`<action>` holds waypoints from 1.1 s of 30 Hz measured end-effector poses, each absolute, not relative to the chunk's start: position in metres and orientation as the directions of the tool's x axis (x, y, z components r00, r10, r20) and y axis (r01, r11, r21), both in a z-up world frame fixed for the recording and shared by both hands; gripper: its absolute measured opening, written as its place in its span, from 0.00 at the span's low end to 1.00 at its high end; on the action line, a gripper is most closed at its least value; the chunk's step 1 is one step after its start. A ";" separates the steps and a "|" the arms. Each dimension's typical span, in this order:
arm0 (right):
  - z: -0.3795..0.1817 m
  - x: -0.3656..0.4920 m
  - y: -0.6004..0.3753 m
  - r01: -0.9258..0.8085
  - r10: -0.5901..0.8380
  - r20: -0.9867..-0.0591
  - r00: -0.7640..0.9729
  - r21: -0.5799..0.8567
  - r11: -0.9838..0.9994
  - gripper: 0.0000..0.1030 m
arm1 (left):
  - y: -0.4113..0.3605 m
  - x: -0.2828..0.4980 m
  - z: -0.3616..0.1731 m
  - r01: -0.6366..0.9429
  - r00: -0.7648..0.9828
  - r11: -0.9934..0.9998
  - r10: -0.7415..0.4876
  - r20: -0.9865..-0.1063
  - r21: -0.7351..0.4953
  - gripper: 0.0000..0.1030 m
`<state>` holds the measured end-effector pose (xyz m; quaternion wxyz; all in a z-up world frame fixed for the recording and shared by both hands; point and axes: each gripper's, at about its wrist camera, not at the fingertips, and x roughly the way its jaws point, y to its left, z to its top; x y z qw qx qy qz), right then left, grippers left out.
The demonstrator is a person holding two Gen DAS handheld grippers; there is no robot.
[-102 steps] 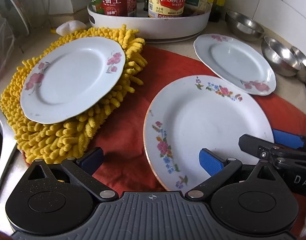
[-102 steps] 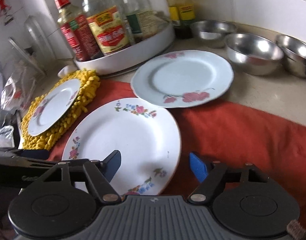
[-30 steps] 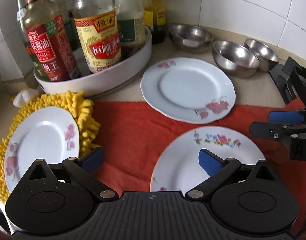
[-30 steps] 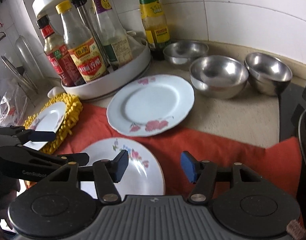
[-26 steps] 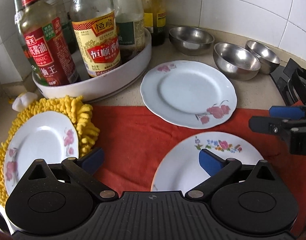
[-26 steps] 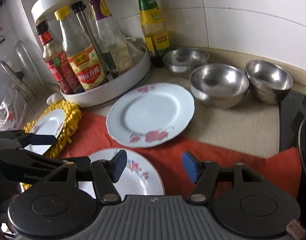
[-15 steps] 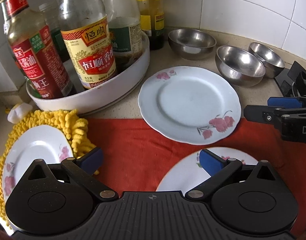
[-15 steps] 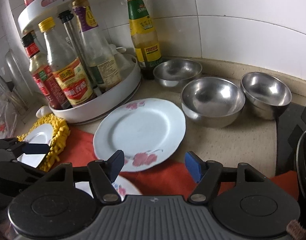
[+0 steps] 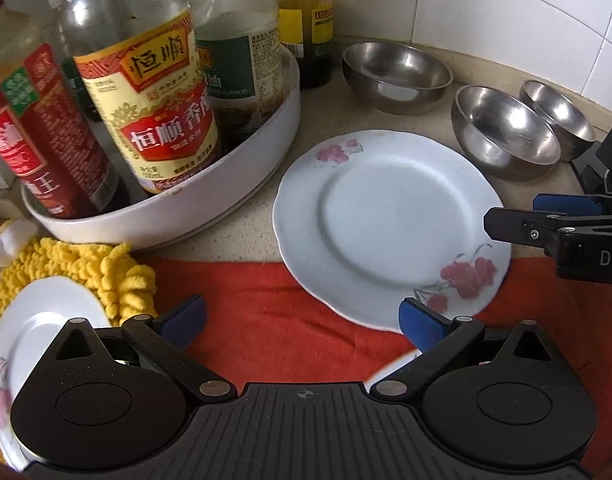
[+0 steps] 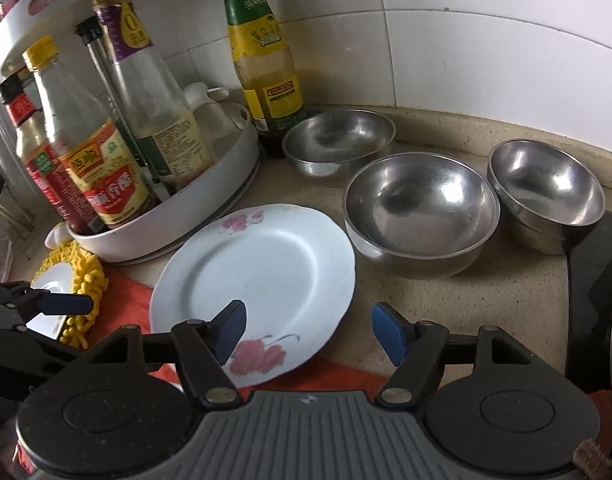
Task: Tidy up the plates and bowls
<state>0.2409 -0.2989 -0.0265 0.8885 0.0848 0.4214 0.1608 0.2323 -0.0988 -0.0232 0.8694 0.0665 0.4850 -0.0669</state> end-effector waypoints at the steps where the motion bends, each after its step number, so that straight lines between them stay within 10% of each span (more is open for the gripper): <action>1: -0.028 0.244 -0.299 -0.212 0.361 -0.723 0.589 0.293 0.932 0.64 | -0.098 0.236 -0.025 0.182 0.516 0.982 -0.058 -0.855 0.043 1.00; 15: -0.056 0.273 -0.301 -0.192 0.432 -0.753 0.496 0.391 0.900 0.43 | -0.098 0.286 -0.047 0.215 0.457 0.974 -0.161 -0.875 -0.067 1.00; 33: -0.059 0.280 -0.311 -0.181 0.482 -0.714 0.507 0.459 0.870 0.43 | -0.109 0.294 -0.047 0.280 0.472 0.954 -0.237 -0.849 -0.110 0.97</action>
